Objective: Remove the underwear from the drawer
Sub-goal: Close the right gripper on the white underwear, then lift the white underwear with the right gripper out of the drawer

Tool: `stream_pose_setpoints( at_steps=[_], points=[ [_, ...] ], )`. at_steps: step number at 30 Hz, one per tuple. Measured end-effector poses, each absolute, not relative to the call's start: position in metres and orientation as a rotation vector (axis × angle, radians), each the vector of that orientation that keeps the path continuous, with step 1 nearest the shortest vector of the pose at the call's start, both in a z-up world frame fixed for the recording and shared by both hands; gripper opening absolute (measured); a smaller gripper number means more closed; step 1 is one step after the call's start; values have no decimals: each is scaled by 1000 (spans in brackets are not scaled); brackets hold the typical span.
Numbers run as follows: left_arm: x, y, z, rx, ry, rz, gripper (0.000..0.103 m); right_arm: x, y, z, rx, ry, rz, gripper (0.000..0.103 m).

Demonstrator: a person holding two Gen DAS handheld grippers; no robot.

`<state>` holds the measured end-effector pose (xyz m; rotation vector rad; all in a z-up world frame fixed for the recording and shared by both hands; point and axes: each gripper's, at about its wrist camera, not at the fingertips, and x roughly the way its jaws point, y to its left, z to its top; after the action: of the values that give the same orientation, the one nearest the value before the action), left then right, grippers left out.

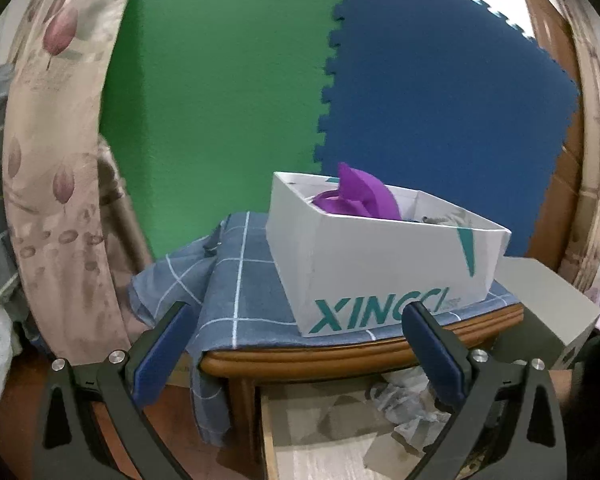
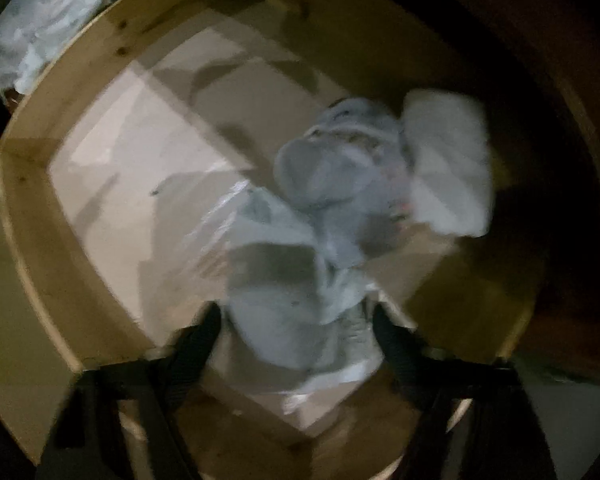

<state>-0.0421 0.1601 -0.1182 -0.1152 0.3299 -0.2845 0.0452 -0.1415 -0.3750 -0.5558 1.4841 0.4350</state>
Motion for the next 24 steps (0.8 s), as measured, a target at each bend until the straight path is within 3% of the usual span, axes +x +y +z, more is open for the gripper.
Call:
stream_pose_setpoints(
  at_steps=[2,4,12,24],
  points=[
    [-38,166,-120,-148,343,-271,103,45,-146,-371,-506,1479,429,34],
    [-37,171,-122,-177,351,-264,103,36,-146,-366,-514,1456,438,31],
    [-37,167,-125,-159,353,-252,103,-18,-159,-317,-453,1307,447,28],
    [-36,158,-126,-121,363,-226,103,-82,-134,-150,-356,870,444,28]
  ],
)
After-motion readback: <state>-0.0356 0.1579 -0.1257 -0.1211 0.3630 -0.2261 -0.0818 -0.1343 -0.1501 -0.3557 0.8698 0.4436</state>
